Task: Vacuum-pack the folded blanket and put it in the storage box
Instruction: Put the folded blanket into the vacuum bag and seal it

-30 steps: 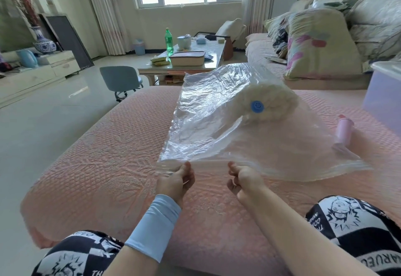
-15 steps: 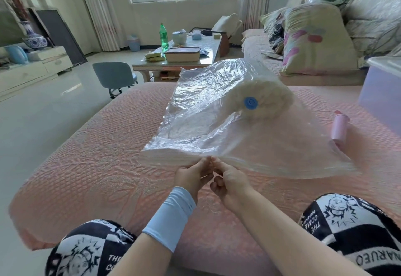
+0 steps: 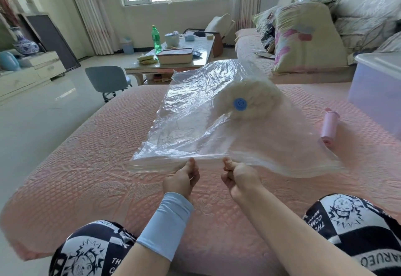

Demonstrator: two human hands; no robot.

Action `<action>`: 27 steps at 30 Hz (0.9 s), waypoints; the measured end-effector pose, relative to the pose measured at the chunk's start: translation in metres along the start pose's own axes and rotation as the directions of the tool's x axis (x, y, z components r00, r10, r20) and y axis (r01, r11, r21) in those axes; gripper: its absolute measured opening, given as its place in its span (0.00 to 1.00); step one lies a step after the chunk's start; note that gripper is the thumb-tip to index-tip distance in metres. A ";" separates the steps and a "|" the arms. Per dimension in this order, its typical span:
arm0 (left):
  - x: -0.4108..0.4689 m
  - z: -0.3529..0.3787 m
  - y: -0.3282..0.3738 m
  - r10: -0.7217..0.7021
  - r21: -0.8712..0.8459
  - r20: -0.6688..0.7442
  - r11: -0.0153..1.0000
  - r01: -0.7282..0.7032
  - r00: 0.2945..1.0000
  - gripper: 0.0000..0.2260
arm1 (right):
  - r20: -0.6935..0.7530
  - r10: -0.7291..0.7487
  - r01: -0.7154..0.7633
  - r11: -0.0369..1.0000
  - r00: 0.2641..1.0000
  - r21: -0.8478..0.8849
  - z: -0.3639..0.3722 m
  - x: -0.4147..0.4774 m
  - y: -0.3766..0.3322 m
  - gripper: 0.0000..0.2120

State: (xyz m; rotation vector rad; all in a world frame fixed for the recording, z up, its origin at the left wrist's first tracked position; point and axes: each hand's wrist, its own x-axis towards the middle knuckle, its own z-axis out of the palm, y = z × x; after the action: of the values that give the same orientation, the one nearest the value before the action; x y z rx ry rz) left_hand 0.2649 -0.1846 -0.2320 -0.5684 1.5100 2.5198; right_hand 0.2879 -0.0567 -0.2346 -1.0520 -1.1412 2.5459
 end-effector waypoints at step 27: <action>-0.014 0.045 -0.038 -0.057 0.105 0.141 0.994 0.042 0.988 0.05 | -0.075 0.033 -0.038 0.997 0.997 -0.068 -0.032 0.003 -0.029 0.06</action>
State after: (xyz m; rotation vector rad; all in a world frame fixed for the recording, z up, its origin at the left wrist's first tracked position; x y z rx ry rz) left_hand 0.2789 -0.1256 -0.2384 -0.3952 1.5418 2.3743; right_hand 0.3027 -0.0168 -0.2307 -1.1825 -1.2097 2.4880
